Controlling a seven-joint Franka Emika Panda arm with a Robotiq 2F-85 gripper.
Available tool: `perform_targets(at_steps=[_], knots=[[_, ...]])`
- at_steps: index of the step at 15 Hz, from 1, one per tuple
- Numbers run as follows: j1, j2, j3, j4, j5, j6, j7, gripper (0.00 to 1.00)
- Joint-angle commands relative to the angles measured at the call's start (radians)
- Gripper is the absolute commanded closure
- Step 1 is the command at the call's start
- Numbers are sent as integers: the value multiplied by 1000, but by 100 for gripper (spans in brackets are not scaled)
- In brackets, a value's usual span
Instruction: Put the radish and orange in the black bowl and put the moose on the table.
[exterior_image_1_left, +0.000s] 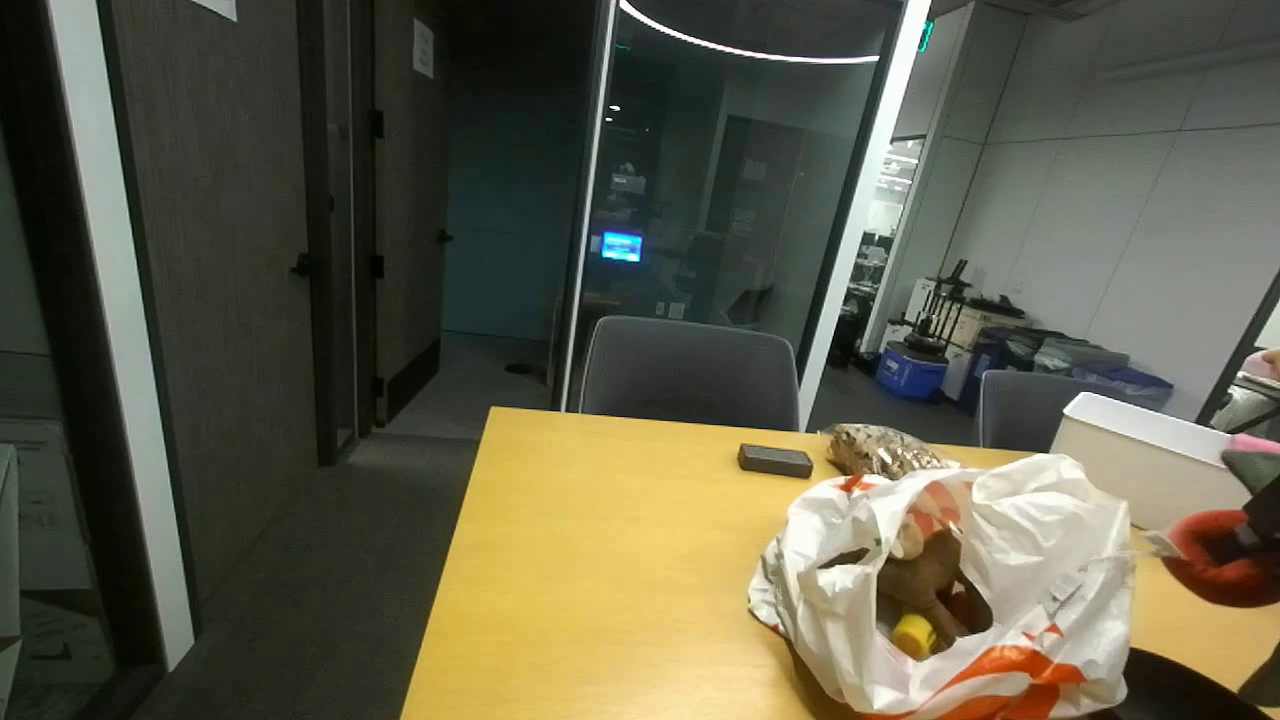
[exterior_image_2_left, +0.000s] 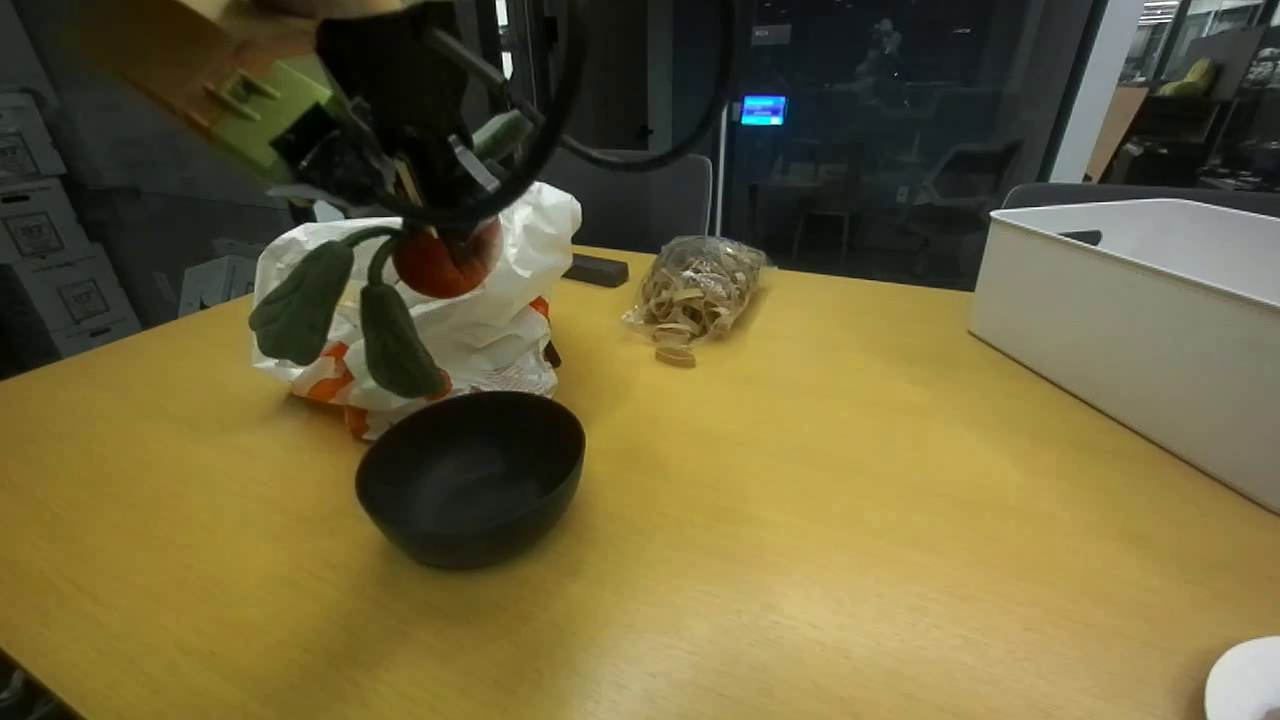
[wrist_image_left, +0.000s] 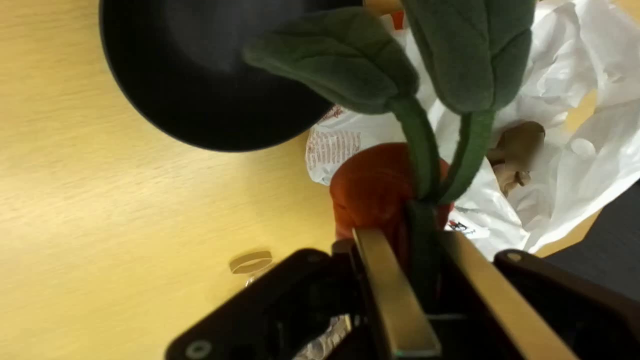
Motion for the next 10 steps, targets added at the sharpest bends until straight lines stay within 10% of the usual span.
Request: perform_targets(at_steps=[1,10], knots=[[55,125,63,0,-8,85,39,94],[-228,263,382,-13,-536,148,617,92]])
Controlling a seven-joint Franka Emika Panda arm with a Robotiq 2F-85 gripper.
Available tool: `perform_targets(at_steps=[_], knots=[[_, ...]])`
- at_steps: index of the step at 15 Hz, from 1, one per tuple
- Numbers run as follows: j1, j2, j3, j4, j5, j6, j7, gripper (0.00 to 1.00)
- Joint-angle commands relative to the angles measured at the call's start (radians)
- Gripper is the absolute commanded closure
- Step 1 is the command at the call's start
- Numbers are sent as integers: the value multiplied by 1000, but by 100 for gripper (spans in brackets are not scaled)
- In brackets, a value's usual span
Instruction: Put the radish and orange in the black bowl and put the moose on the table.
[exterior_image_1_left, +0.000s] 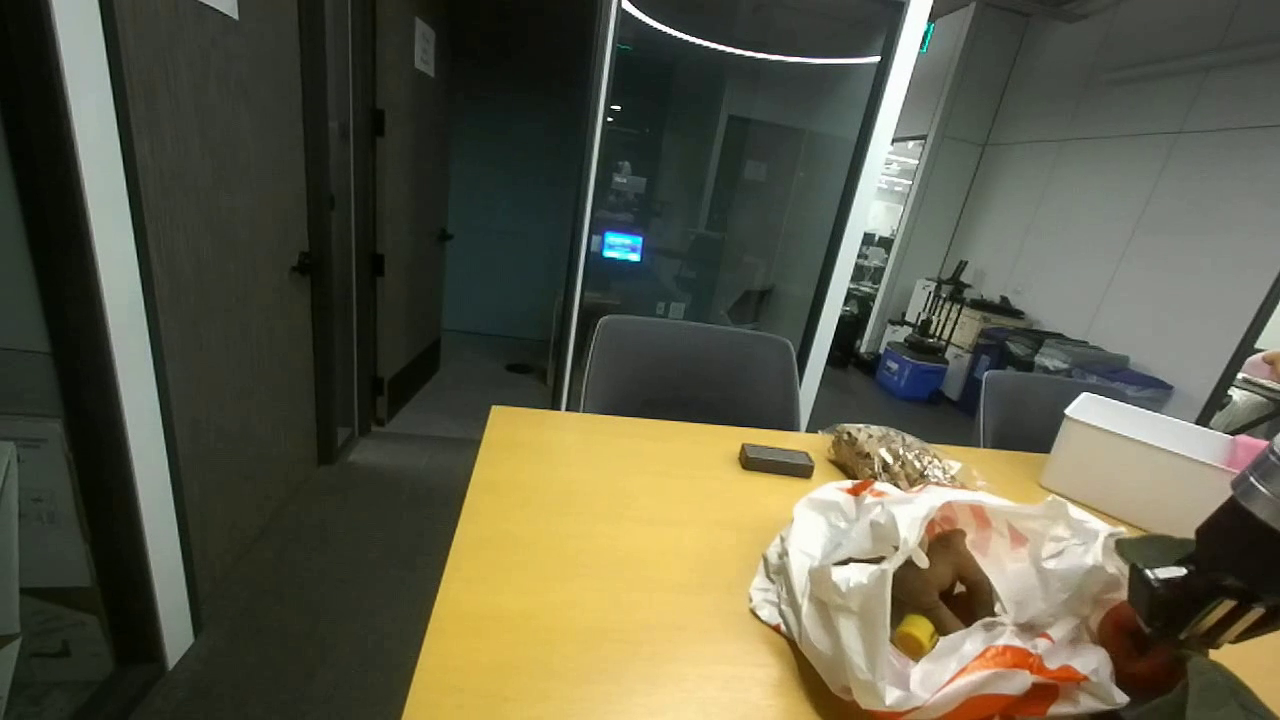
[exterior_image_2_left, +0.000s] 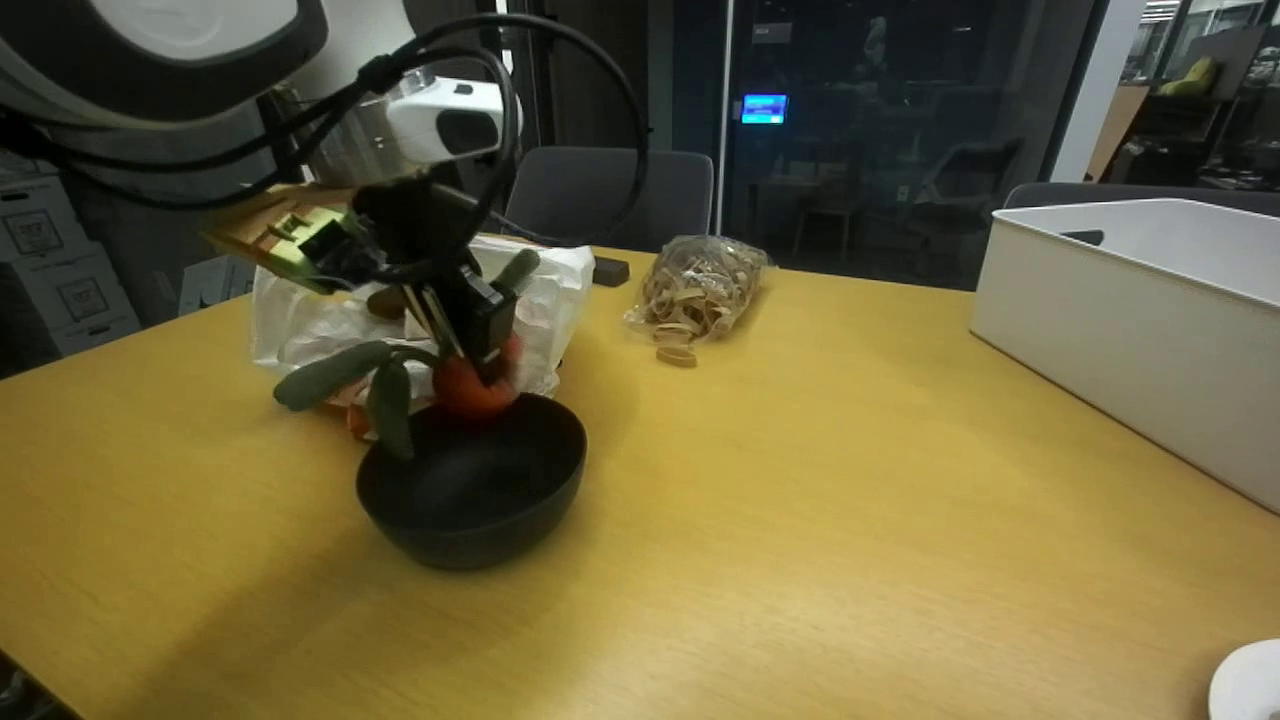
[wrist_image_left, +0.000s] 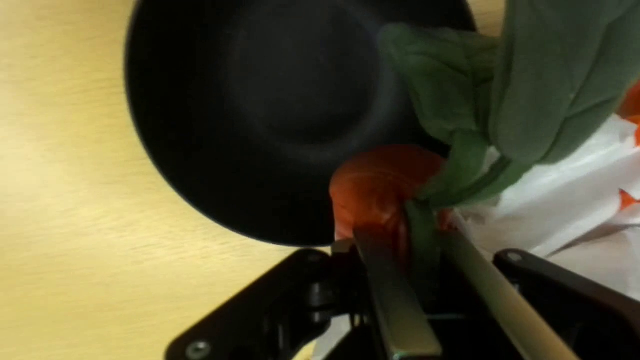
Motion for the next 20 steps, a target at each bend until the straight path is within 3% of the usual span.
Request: perform_targets(at_steps=[1,6,7,8,10,14,17,20], knots=[[-107,-43,82,5,-185,-96,179,92],[-22,20,25,24,-130,-151,74,92],[-19,33,29,27,-134,-149,82,81],[-20,48,33,31,-144,-145,96,56],[-27,50,44,27,-175,-138,123,52],[-79,-11,86,16,-300,-157,266,21],[-60,-101,64,-3,-288,-127,271,1],[-32,-156,58,14,-255,-39,218,0]])
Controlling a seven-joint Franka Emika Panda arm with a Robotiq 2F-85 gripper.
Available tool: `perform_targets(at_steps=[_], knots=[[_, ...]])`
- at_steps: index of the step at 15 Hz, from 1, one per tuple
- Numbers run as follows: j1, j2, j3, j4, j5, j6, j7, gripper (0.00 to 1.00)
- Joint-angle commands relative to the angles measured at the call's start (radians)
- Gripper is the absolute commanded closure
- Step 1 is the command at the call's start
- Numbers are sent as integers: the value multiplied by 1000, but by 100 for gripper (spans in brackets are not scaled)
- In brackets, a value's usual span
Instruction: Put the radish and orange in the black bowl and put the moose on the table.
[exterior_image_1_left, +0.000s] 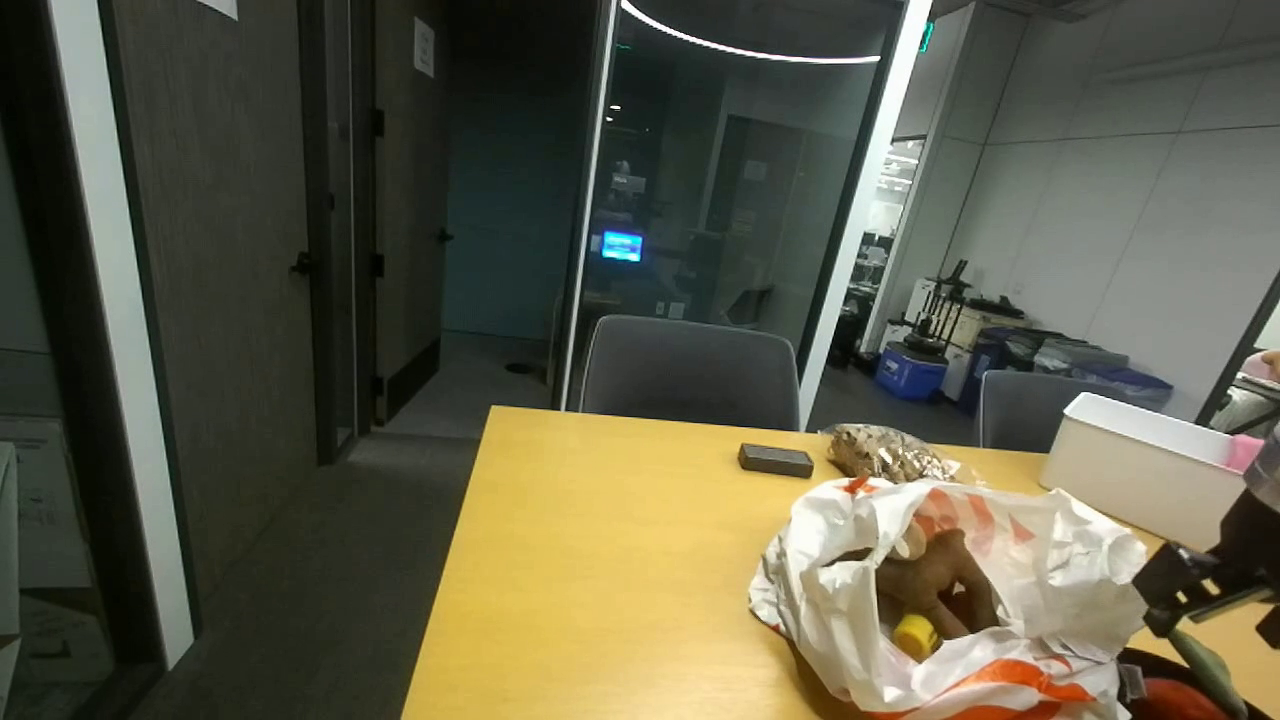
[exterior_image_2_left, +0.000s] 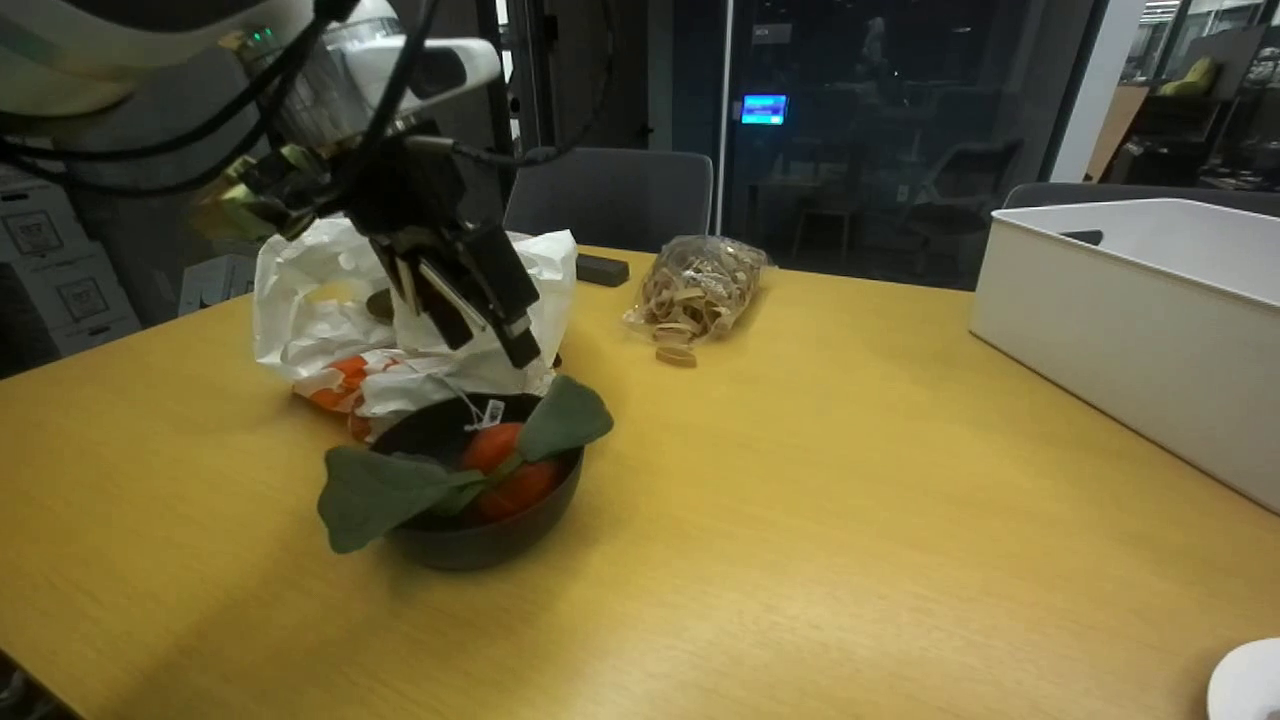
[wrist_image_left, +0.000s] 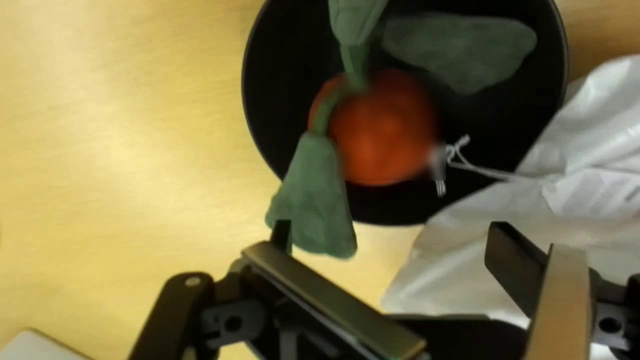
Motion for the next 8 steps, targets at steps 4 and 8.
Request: perform_targets(at_steps=[4,8], knots=[[100,-99,22,0,66,193,-98,0],[220,-6,48,29,134,316,-186,0]])
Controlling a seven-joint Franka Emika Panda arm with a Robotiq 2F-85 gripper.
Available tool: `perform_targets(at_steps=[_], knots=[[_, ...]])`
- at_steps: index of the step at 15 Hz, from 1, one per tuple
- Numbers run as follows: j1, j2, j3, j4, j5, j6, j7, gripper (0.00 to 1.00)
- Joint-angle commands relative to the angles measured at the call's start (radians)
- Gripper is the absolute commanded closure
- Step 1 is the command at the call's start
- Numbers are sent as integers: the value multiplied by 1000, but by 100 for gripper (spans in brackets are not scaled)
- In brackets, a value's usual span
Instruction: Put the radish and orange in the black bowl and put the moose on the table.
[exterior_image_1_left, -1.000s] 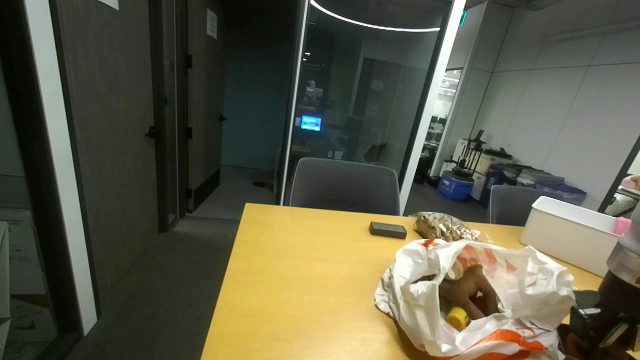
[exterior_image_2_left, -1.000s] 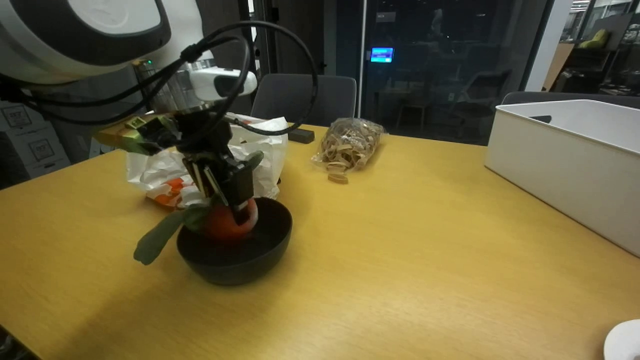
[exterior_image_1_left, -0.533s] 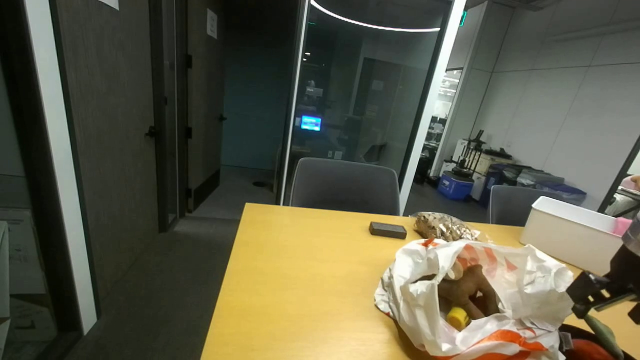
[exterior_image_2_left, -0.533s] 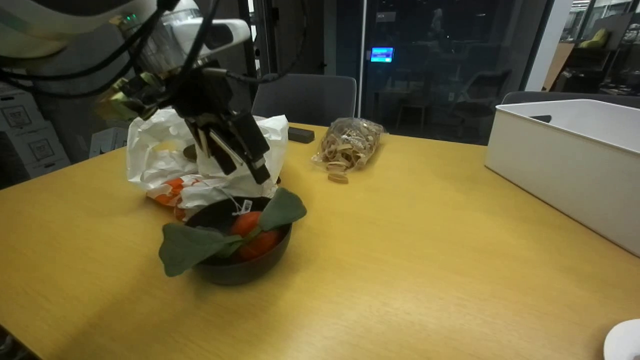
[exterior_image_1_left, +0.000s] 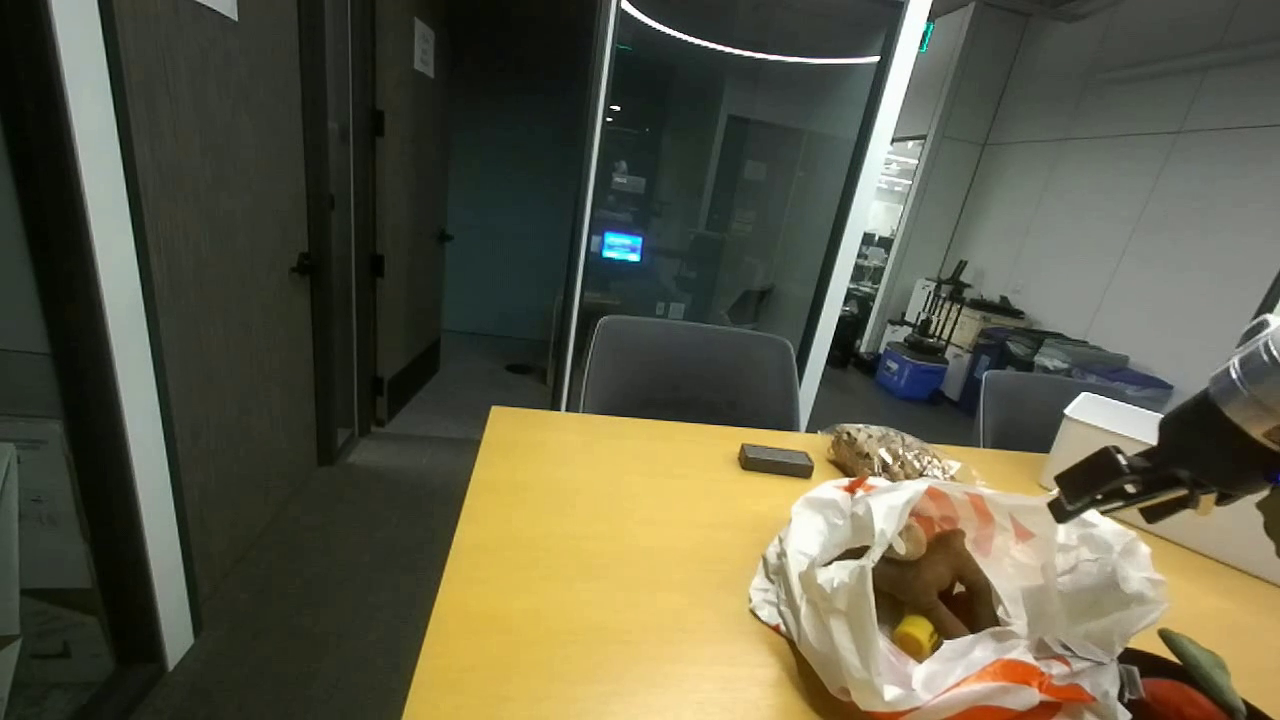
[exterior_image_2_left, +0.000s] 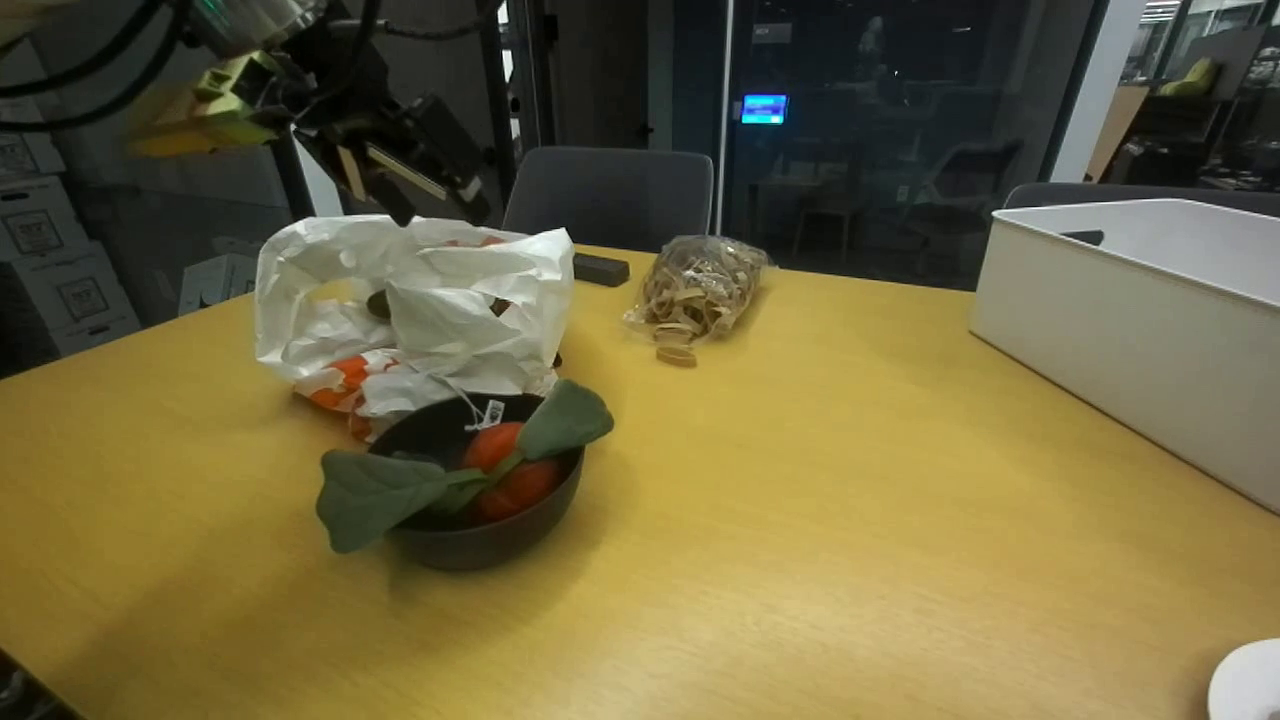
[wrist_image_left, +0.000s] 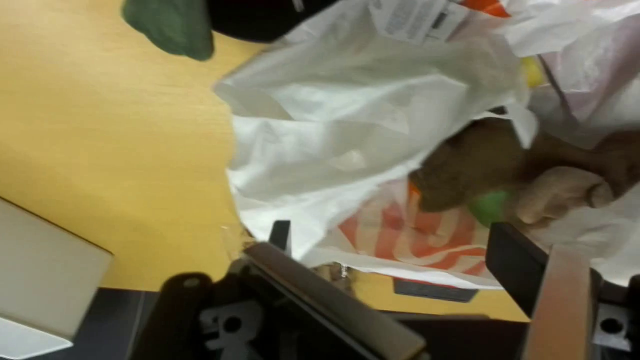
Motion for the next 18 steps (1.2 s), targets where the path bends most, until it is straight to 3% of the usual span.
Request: perform_targets(at_steps=[1,5,7,10,12,15,18], knots=[[100,101,26,34,67,117,-101,0],[123,251,73,85,36,185,-176,0],[78,324,107,120,-13,160,-174,0],[14,410,122,175,-153,145,-125,0],[-42,454,137,218,-314,146,-54,0],[-53,519,128,285,-468,108,23,0],[-32,595,118,319,-418,116,-30,0]])
